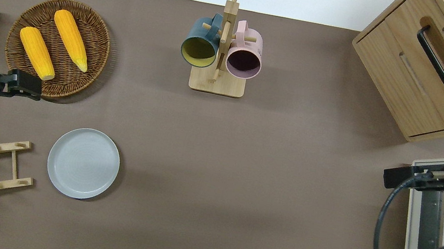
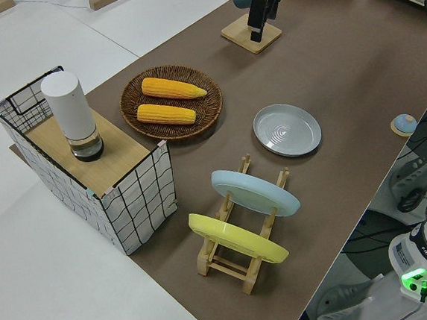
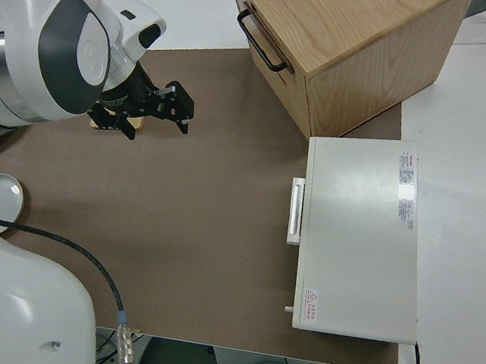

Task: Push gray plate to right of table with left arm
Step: 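Move the left gripper down toward the light gray plate's near edge, then lower the left gripper onto the gray plate's rim beside it, then push the gray plate with the left gripper across the table, away from the basket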

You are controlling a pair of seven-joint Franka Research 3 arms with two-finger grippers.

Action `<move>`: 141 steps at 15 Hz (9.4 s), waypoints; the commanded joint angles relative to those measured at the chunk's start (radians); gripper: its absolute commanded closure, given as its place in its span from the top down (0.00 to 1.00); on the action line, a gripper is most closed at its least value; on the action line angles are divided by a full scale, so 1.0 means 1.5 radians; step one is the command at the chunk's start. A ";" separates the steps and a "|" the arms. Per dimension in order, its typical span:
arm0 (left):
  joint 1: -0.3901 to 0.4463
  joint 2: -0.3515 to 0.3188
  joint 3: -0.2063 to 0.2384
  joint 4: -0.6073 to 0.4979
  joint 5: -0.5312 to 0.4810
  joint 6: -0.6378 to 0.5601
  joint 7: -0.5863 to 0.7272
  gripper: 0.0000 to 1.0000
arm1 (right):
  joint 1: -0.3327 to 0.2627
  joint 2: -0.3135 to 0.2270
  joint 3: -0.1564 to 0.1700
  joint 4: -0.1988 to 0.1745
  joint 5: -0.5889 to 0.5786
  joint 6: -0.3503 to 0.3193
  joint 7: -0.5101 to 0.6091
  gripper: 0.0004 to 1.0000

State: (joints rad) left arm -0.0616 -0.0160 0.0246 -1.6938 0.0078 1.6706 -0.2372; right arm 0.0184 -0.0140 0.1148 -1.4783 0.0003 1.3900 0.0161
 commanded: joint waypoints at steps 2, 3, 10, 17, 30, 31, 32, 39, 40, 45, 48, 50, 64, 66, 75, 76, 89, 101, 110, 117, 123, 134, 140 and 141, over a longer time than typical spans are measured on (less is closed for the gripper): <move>0.000 0.008 0.019 0.025 -0.015 -0.018 0.025 1.00 | -0.013 -0.002 0.010 0.006 0.004 -0.010 0.009 0.98; 0.000 0.008 0.018 0.026 -0.017 -0.018 0.021 1.00 | -0.013 -0.002 0.010 0.006 0.004 -0.010 0.009 0.98; -0.002 0.012 0.008 0.026 -0.013 -0.027 0.026 1.00 | -0.013 -0.002 0.010 0.006 0.004 -0.010 0.009 0.98; -0.003 0.009 0.019 0.006 -0.009 -0.037 0.048 1.00 | -0.013 -0.002 0.010 0.006 0.004 -0.010 0.009 0.98; -0.010 -0.056 0.067 -0.242 -0.006 0.158 0.073 1.00 | -0.013 -0.002 0.011 0.006 0.004 -0.010 0.009 0.98; -0.010 -0.070 0.067 -0.279 -0.006 0.190 0.073 1.00 | -0.013 -0.002 0.010 0.006 0.004 -0.010 0.009 0.98; -0.011 -0.079 0.067 -0.309 -0.006 0.214 0.073 1.00 | -0.013 -0.002 0.010 0.006 0.003 -0.010 0.009 0.98; -0.020 -0.084 0.067 -0.430 -0.006 0.304 0.074 0.99 | -0.013 -0.002 0.010 0.006 0.004 -0.010 0.009 0.98; -0.020 -0.084 0.067 -0.449 -0.006 0.323 0.074 0.99 | -0.013 -0.002 0.010 0.006 0.004 -0.010 0.009 0.98; -0.019 -0.073 0.067 -0.494 -0.006 0.374 0.077 0.99 | -0.013 -0.002 0.010 0.006 0.004 -0.010 0.009 0.98; -0.019 -0.066 0.068 -0.525 -0.006 0.422 0.086 0.99 | -0.013 -0.002 0.010 0.006 0.004 -0.010 0.009 0.98; -0.019 -0.060 0.073 -0.527 -0.007 0.423 0.088 0.98 | -0.013 -0.002 0.011 0.006 0.004 -0.010 0.009 0.98; -0.019 -0.032 0.104 -0.543 -0.020 0.452 0.143 0.66 | -0.013 -0.002 0.011 0.006 0.004 -0.010 0.009 0.98; -0.019 -0.031 0.104 -0.543 -0.028 0.452 0.143 0.53 | -0.013 -0.002 0.010 0.006 0.004 -0.010 0.009 0.98; -0.020 -0.027 0.104 -0.539 -0.032 0.446 0.135 0.01 | -0.013 -0.002 0.010 0.006 0.004 -0.010 0.009 0.98; -0.020 -0.027 0.104 -0.539 -0.031 0.447 0.135 0.01 | -0.013 -0.002 0.010 0.006 0.003 -0.010 0.009 0.98; -0.035 -0.009 0.064 -0.521 -0.049 0.442 0.062 0.00 | -0.013 -0.002 0.011 0.006 0.004 -0.010 0.009 0.98; -0.081 0.047 -0.094 -0.446 -0.054 0.439 -0.216 0.00 | -0.013 -0.002 0.011 0.006 0.004 -0.010 0.009 0.98; -0.086 0.128 -0.215 -0.362 -0.053 0.439 -0.410 0.00 | -0.013 -0.002 0.010 0.006 0.004 -0.010 0.009 0.98; -0.160 0.212 -0.243 -0.244 -0.046 0.438 -0.575 0.00 | -0.013 -0.002 0.011 0.006 0.004 -0.010 0.009 0.98; -0.221 0.253 -0.243 -0.191 -0.043 0.439 -0.654 0.00 | -0.013 -0.002 0.010 0.006 0.004 -0.010 0.009 0.98; -0.309 0.326 -0.239 -0.069 -0.009 0.427 -0.789 0.00 | -0.013 -0.002 0.010 0.006 0.004 -0.010 0.009 0.98; -0.317 0.328 -0.236 -0.069 -0.010 0.427 -0.791 0.24 | -0.013 -0.002 0.011 0.006 0.003 -0.010 0.009 0.98; -0.316 0.328 -0.235 -0.069 -0.009 0.427 -0.790 0.44 | -0.013 -0.002 0.011 0.006 0.004 -0.010 0.009 0.98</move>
State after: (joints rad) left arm -0.5173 0.4547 -0.3455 -1.8253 -0.0251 2.3258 -1.4016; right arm 0.0183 -0.0140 0.1148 -1.4783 0.0003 1.3900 0.0161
